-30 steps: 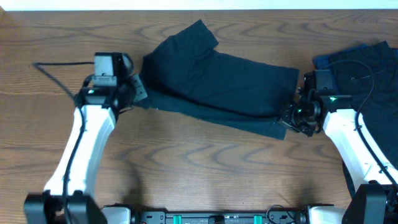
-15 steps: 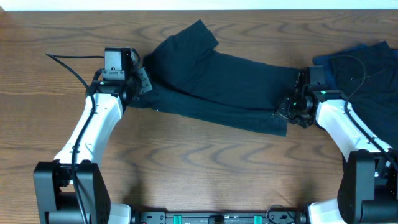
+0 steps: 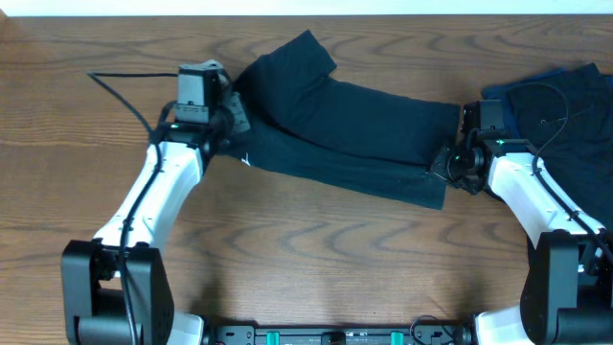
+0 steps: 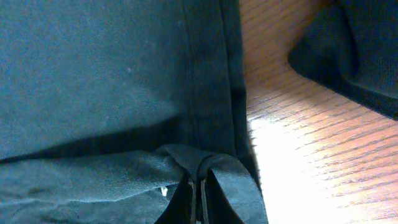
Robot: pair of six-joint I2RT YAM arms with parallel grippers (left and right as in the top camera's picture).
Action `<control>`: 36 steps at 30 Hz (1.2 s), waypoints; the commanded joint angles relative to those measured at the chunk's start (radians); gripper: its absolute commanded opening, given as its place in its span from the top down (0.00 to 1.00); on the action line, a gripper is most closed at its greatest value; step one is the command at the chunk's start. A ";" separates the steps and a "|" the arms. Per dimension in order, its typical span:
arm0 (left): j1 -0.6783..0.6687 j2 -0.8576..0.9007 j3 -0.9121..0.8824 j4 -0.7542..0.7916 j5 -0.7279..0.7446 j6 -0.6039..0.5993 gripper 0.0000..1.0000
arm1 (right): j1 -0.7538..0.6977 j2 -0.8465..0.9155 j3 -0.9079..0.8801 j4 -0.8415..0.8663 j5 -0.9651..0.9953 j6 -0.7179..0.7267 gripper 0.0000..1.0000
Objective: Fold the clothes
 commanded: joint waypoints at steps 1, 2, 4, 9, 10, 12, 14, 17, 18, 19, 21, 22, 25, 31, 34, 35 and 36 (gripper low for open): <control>-0.007 0.038 0.032 0.010 -0.032 0.029 0.94 | -0.007 0.010 0.017 0.007 0.027 0.014 0.99; -0.007 0.050 0.032 0.018 -0.037 0.032 0.94 | -0.007 0.010 0.017 0.011 0.035 0.014 0.99; -0.005 0.074 0.032 0.033 -0.039 0.032 0.94 | -0.007 0.010 0.016 0.016 0.044 0.014 0.99; -0.005 0.137 0.032 0.087 -0.039 0.032 0.94 | -0.007 0.010 0.016 0.032 0.058 0.013 0.99; -0.005 0.150 0.032 0.102 -0.039 0.032 0.94 | -0.006 0.010 0.015 0.034 0.068 0.013 0.99; -0.005 0.172 0.032 0.126 -0.043 0.032 0.94 | -0.005 0.010 0.012 0.042 0.091 0.013 0.99; -0.005 0.188 0.032 0.145 -0.066 0.032 0.94 | -0.004 0.010 0.005 0.056 0.103 0.013 0.99; -0.005 0.215 0.032 0.176 -0.092 0.032 0.94 | -0.003 0.010 -0.010 0.085 0.103 0.013 0.99; -0.004 0.224 0.032 0.185 -0.092 0.032 0.94 | -0.004 0.010 -0.016 0.097 0.104 0.013 0.99; -0.004 0.234 0.032 0.192 -0.092 0.032 0.94 | -0.004 0.010 -0.018 0.103 0.107 0.013 0.99; -0.005 0.253 0.032 0.207 -0.092 0.032 0.94 | -0.003 0.010 -0.024 0.119 0.114 0.013 0.99; -0.005 0.264 0.032 0.216 -0.092 0.032 0.94 | -0.003 0.010 -0.028 0.127 0.115 0.013 0.99; -0.004 0.293 0.032 0.241 -0.092 0.032 0.94 | -0.003 0.010 -0.037 0.142 0.128 0.013 0.99; -0.003 0.311 0.032 0.254 -0.091 0.032 0.85 | -0.003 0.010 -0.071 0.175 0.163 0.013 0.90; -0.003 0.290 0.032 0.256 -0.091 0.032 0.76 | -0.004 0.010 -0.079 0.177 0.163 0.000 0.69; -0.003 0.273 0.032 0.256 -0.091 0.032 0.67 | -0.004 0.010 -0.079 0.180 0.163 -0.015 0.55; -0.003 0.256 0.032 0.256 -0.090 0.039 0.55 | -0.004 0.010 -0.079 0.187 0.163 -0.032 0.43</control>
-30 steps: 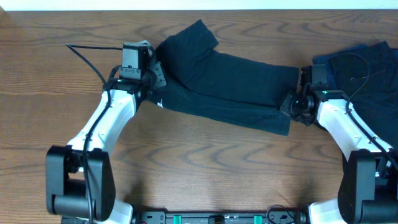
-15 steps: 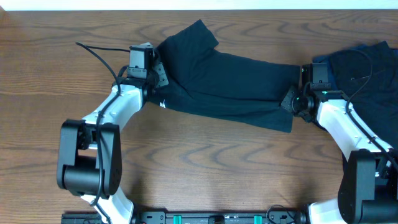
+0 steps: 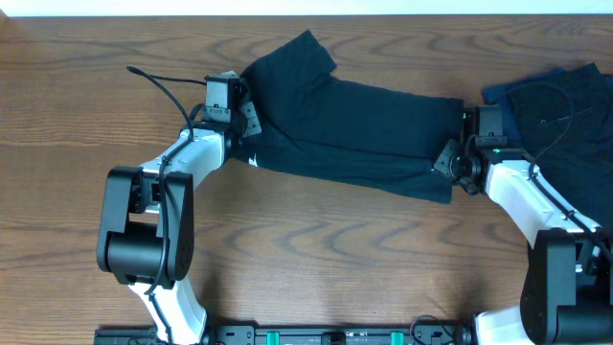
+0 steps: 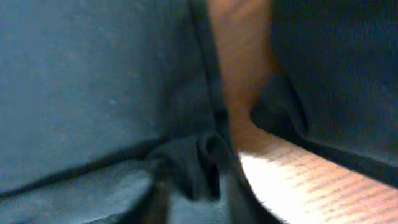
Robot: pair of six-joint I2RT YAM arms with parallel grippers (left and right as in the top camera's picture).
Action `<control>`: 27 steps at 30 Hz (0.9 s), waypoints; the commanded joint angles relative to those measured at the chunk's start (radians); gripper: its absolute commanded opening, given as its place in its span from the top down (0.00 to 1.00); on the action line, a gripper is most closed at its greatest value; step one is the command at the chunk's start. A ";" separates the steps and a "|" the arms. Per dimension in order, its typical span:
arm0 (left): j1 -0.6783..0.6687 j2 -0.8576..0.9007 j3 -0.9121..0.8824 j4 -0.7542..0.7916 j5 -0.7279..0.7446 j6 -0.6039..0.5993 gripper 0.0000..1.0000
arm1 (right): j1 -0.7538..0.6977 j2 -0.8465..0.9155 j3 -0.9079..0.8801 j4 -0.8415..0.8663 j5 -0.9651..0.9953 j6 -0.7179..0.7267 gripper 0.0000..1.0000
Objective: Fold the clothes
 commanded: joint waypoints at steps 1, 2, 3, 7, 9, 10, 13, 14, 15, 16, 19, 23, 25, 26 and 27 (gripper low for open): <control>0.006 -0.068 0.028 0.008 -0.012 0.026 0.45 | -0.005 0.010 -0.004 0.018 0.022 -0.051 0.34; 0.006 -0.095 0.028 0.008 -0.012 0.035 0.36 | -0.005 0.010 0.002 0.019 0.022 -0.069 0.28; 0.006 -0.122 0.028 0.006 -0.012 0.051 0.32 | -0.005 0.010 0.010 0.018 0.022 -0.087 0.25; 0.010 -0.207 0.028 -0.050 -0.013 0.108 0.26 | -0.005 0.009 0.072 -0.027 0.012 -0.135 0.22; 0.020 -0.228 0.028 -0.101 -0.013 0.112 0.27 | -0.005 0.008 0.131 -0.085 -0.041 -0.188 0.23; 0.028 -0.231 0.028 -0.129 -0.013 0.111 0.34 | -0.004 0.008 0.155 -0.111 -0.066 -0.203 0.24; 0.060 -0.218 0.025 -0.213 -0.013 0.111 0.75 | 0.008 0.008 0.231 -0.202 -0.163 -0.240 0.32; 0.069 -0.210 0.022 -0.231 -0.013 0.111 0.81 | 0.015 0.008 0.246 -0.227 -0.188 -0.243 0.39; 0.080 -0.202 0.017 -0.242 -0.013 0.111 0.81 | 0.023 0.008 0.253 -0.252 -0.197 -0.243 0.50; 0.091 -0.192 0.012 -0.251 -0.013 0.111 0.85 | 0.029 0.008 0.253 -0.269 -0.201 -0.241 0.63; 0.114 -0.153 0.003 -0.260 -0.012 0.111 0.85 | 0.050 0.011 0.239 -0.315 -0.200 -0.234 0.90; 0.122 -0.097 0.003 -0.250 -0.012 0.111 0.85 | 0.059 0.013 0.185 -0.309 -0.191 -0.234 0.97; 0.121 -0.071 0.003 -0.237 -0.011 0.111 0.85 | 0.059 0.014 0.150 -0.285 -0.180 -0.234 0.98; 0.121 -0.061 0.003 -0.232 -0.011 0.111 0.85 | 0.059 0.016 0.129 -0.264 -0.176 -0.235 0.98; 0.121 -0.050 0.003 -0.226 -0.011 0.110 0.85 | 0.058 0.018 0.108 -0.241 -0.177 -0.235 0.99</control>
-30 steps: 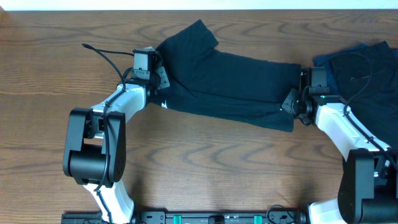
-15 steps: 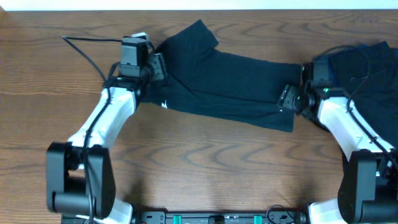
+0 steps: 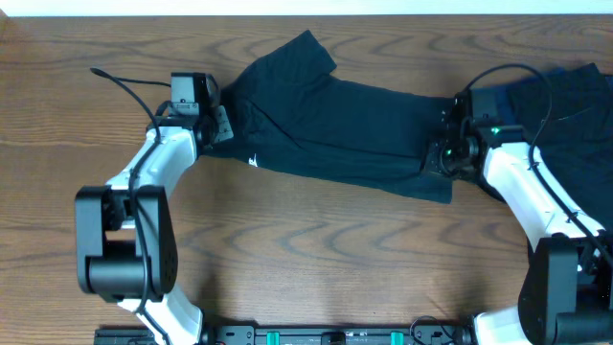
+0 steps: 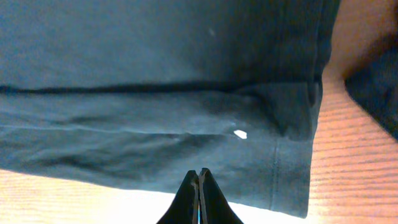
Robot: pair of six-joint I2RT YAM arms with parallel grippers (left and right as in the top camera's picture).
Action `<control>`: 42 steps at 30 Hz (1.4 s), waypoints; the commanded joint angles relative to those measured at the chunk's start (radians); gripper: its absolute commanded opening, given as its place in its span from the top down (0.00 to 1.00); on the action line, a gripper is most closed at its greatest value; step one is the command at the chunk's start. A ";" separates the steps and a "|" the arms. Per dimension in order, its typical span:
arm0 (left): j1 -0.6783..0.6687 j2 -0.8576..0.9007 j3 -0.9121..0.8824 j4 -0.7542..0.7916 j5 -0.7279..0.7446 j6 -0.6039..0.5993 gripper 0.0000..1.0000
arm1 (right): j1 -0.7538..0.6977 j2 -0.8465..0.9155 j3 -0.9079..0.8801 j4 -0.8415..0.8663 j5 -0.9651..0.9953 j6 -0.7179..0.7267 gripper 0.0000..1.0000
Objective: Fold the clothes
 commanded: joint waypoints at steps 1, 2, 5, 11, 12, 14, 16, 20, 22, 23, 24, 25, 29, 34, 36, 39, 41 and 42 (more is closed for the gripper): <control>0.000 0.032 -0.016 0.012 -0.011 0.011 0.85 | 0.003 0.021 -0.064 0.048 0.003 -0.011 0.99; 0.000 0.040 -0.016 0.017 -0.011 0.012 0.85 | 0.004 0.024 -0.084 0.073 0.003 -0.011 0.99; 0.000 0.058 -0.016 0.020 -0.011 0.012 0.85 | 0.004 0.042 -0.126 0.134 0.003 -0.011 0.99; 0.000 0.101 -0.016 0.016 -0.011 0.012 0.86 | 0.004 0.081 -0.168 0.203 0.014 -0.011 0.99; 0.000 0.105 -0.016 0.010 -0.011 0.012 0.85 | 0.004 0.088 -0.169 0.206 0.023 -0.011 0.99; 0.000 0.110 -0.016 -0.017 -0.011 0.012 0.86 | 0.003 0.108 -0.169 0.217 0.030 -0.011 0.99; 0.000 0.110 -0.016 -0.055 -0.011 0.007 0.86 | 0.004 0.124 -0.169 0.218 0.030 -0.011 0.99; 0.000 0.110 -0.016 -0.146 -0.011 -0.011 0.86 | 0.002 0.155 -0.169 0.190 0.053 -0.011 0.99; 0.000 0.110 -0.016 -0.187 -0.011 -0.011 0.86 | -0.004 0.158 -0.169 0.171 0.056 -0.011 0.99; 0.000 0.110 -0.016 -0.212 -0.011 -0.011 0.86 | -0.009 0.157 -0.169 0.161 0.056 -0.011 0.99; 0.000 0.109 -0.016 -0.238 -0.011 -0.011 0.86 | -0.015 0.156 -0.168 0.145 0.057 -0.011 0.99; 0.000 0.109 -0.016 -0.263 -0.012 -0.011 0.86 | -0.023 0.156 -0.167 0.130 0.061 -0.011 0.99; 0.000 0.109 -0.016 -0.324 -0.012 -0.011 0.86 | -0.068 0.151 -0.158 0.062 0.144 -0.011 0.99; 0.000 0.106 -0.016 -0.336 -0.012 -0.014 0.86 | -0.108 0.150 -0.122 0.033 0.157 -0.032 0.99; 0.000 0.096 -0.016 -0.339 -0.012 -0.014 0.86 | -0.113 0.150 -0.097 0.009 0.152 -0.037 0.99; 0.000 0.062 -0.016 -0.335 -0.012 -0.016 0.85 | -0.105 0.150 -0.049 -0.027 0.138 -0.038 0.99; 0.000 0.022 -0.016 -0.335 -0.012 -0.029 0.83 | -0.099 0.150 -0.003 -0.058 0.138 -0.039 0.94; 0.000 0.000 -0.016 -0.335 -0.011 -0.029 0.83 | -0.097 0.149 0.028 -0.080 0.138 -0.040 0.90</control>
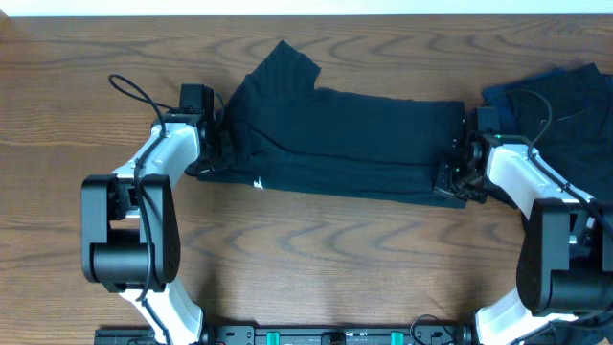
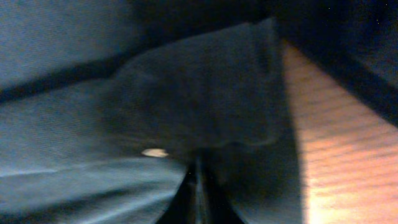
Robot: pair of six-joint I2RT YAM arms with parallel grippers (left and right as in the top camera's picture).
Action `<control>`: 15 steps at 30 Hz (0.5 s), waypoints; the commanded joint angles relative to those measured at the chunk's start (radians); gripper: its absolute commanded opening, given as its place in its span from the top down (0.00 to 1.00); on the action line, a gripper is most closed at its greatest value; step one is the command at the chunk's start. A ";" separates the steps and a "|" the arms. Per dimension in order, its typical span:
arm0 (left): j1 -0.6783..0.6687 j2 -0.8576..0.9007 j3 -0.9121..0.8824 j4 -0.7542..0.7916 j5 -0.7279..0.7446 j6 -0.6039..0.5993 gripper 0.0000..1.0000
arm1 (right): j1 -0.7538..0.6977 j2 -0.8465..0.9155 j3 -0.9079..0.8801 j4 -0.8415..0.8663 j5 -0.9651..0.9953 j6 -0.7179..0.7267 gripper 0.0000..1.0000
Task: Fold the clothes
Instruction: 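Release the right gripper and move it left over the folded T-shirt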
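A dark navy shirt (image 1: 354, 139) lies folded lengthwise across the table, one sleeve pointing to the far side. My left gripper (image 1: 215, 144) is down on its left end; the fingers are lost against the dark cloth. My right gripper (image 1: 450, 178) is at the shirt's near right corner. In the right wrist view, which is blurred, that gripper (image 2: 200, 186) is shut with its tips pressed against bunched cloth (image 2: 205, 106). No fabric shows between the fingers.
A second dark garment (image 1: 565, 105) is heaped at the far right, close behind my right arm. The bare wooden table (image 1: 316, 259) stretches in front of the shirt. A black cable (image 1: 134, 91) loops off the left wrist.
The shirt now lies level and reaches further left; its sleeve has shifted left. My left gripper has moved nearer onto the left end. My right gripper has dropped from above the hem to the near right corner.
First the shirt lay slanted, my right gripper shut on a fold of its right hem and the left at its left end. Later the right still held bunched cloth. Then it hung shut and empty above the hem. Now the shirt lies straight, both grippers at its ends.
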 commanded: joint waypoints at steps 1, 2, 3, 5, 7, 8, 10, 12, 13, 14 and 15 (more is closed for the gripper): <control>0.002 -0.064 -0.031 -0.018 -0.015 -0.020 0.83 | -0.003 0.015 0.096 -0.045 0.054 -0.025 0.88; 0.002 -0.088 -0.031 -0.018 -0.015 -0.019 0.83 | -0.003 0.015 0.132 -0.071 0.050 -0.025 0.86; 0.002 -0.126 -0.031 -0.021 -0.015 -0.020 0.83 | -0.002 0.015 0.175 -0.101 0.029 -0.033 0.83; 0.002 -0.172 -0.031 -0.026 -0.015 -0.023 0.83 | 0.000 0.016 0.241 -0.145 -0.037 -0.073 0.80; 0.002 -0.220 -0.031 -0.029 -0.015 -0.024 0.83 | 0.014 0.015 0.307 -0.184 -0.095 -0.110 0.73; 0.002 -0.240 -0.031 -0.029 -0.015 -0.025 0.83 | 0.028 0.016 0.344 -0.205 -0.116 -0.134 0.71; 0.002 -0.274 -0.031 -0.032 -0.015 -0.025 0.83 | 0.072 0.016 0.409 -0.239 -0.125 -0.188 0.69; 0.002 -0.295 -0.031 -0.032 -0.016 -0.028 0.83 | 0.138 0.016 0.454 -0.249 -0.125 -0.233 0.68; 0.003 -0.301 -0.031 -0.032 -0.016 -0.032 0.83 | 0.174 0.016 0.465 -0.242 -0.125 -0.245 0.67; 0.005 -0.305 -0.031 -0.028 -0.018 -0.034 0.83 | 0.207 0.016 0.470 -0.227 -0.125 -0.256 0.66; 0.008 -0.306 -0.031 -0.024 -0.025 -0.043 0.83 | 0.252 0.016 0.470 -0.196 -0.124 -0.274 0.65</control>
